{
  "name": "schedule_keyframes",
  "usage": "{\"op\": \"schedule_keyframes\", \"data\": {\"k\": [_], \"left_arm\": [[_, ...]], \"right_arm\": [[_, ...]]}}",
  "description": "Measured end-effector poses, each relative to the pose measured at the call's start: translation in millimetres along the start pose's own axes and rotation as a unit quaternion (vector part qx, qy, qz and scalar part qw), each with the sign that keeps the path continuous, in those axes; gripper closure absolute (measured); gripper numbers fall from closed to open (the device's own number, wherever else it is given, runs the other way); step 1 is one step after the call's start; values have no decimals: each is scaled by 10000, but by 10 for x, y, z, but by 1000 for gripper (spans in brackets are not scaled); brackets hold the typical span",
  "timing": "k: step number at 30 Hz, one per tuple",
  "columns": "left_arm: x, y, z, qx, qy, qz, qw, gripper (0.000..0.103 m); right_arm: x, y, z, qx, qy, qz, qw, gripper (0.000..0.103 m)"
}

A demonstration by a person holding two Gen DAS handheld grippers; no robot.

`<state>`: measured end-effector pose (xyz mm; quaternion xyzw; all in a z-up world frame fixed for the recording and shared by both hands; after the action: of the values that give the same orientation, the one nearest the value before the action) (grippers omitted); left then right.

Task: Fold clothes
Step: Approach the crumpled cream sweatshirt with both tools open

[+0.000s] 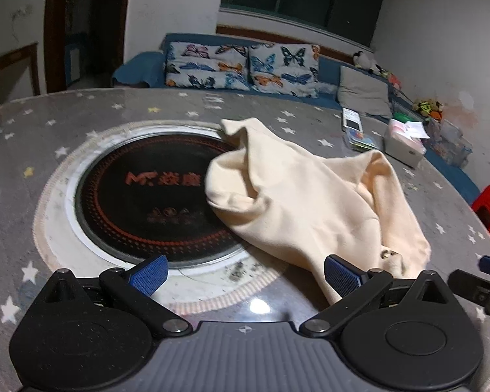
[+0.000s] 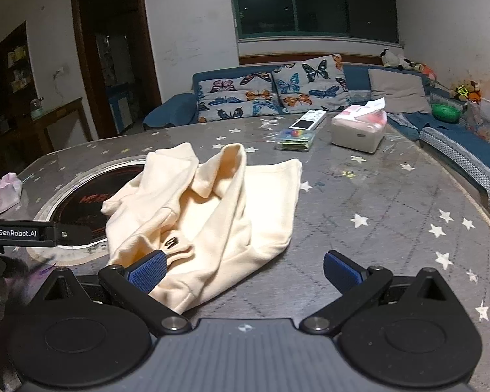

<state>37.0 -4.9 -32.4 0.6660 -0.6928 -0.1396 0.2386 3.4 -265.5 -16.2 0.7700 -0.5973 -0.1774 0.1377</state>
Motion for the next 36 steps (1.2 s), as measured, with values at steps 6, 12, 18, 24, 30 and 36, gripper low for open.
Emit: {"op": "schedule_keyframes", "data": {"k": [6,12,18,24,30,36], "left_arm": [[14,42,20,11,16,-6,10000,0],[36,87,43,3,7,-14,10000,0],[98,142,76,-103,-129,-35,9999,0],[149,198,107,-121,-247,1,9996,0],[183,263,121,-96,-318,51,9994,0],[223,347,110,-28,-360,97,9993,0]], "right_arm": [[-73,-34,32,-80,-13,-3,10000,0],[-114,-1,42,-150,-59,-148,9998,0],[-178,17,85,-259,48,-137,9996,0],[-216,22,139,-379,101,-114,9992,0],[-269,68,158,-422,163,-147,9989,0],[-314,127,183,-457,191,-186,9986,0]]}}
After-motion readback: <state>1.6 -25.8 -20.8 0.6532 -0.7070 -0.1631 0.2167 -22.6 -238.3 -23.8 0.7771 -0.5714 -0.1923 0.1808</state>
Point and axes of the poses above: each gripper's, at about its wrist camera, not at the fingertips, and y roughly against the way its jaws point, x to its right, z to its underside, the point moved 5 cm from there along -y, roughly the way its jaws point, and after that the axes turned 10 degrees about x, right-handed, at the moved point
